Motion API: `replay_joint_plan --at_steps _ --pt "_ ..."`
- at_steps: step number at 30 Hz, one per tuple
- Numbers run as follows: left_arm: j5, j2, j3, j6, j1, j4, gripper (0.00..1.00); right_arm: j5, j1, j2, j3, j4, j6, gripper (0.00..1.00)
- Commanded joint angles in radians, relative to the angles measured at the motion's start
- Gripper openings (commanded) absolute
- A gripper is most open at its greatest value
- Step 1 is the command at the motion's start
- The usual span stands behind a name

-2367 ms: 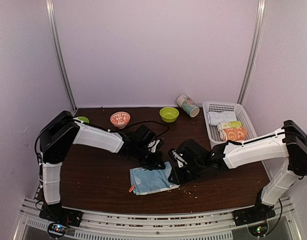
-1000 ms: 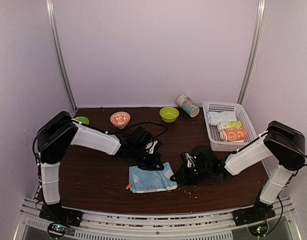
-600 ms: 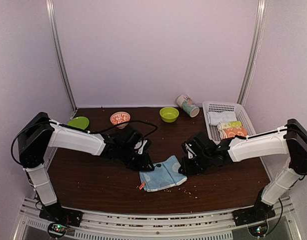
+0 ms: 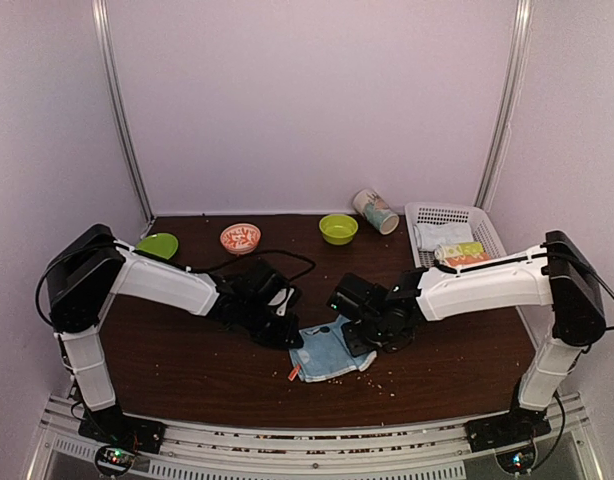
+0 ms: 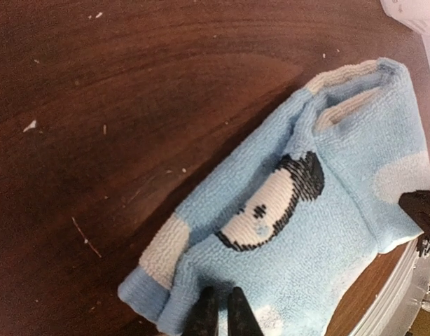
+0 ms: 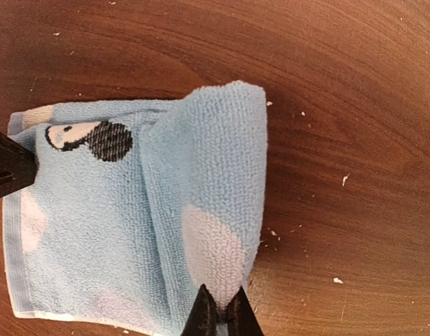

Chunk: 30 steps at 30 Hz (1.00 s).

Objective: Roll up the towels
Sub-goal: Roll the towel at the center of the board.

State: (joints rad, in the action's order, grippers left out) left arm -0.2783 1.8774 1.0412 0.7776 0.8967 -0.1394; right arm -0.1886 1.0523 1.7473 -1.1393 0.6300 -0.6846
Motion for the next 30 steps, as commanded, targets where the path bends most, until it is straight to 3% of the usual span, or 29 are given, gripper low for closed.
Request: replay_joint_plan --at_steps 1,11,20,30 --pt "-0.016 0.03 -0.017 0.009 0.008 0.044 0.05 -0.072 0.03 0.018 -0.048 0.022 -0.028 0.0" --pt "-0.027 0.03 -0.036 0.018 0.011 0.061 0.02 0.023 0.046 0.032 -0.052 -0.051 -0.053 0.0" --pt "-0.026 0.025 -0.04 0.018 0.011 0.061 0.0 0.144 0.048 0.05 -0.039 -0.142 -0.056 0.07" --pt "-0.018 0.011 -0.044 0.012 0.011 0.043 0.0 0.236 0.048 0.07 0.001 -0.235 -0.065 0.25"
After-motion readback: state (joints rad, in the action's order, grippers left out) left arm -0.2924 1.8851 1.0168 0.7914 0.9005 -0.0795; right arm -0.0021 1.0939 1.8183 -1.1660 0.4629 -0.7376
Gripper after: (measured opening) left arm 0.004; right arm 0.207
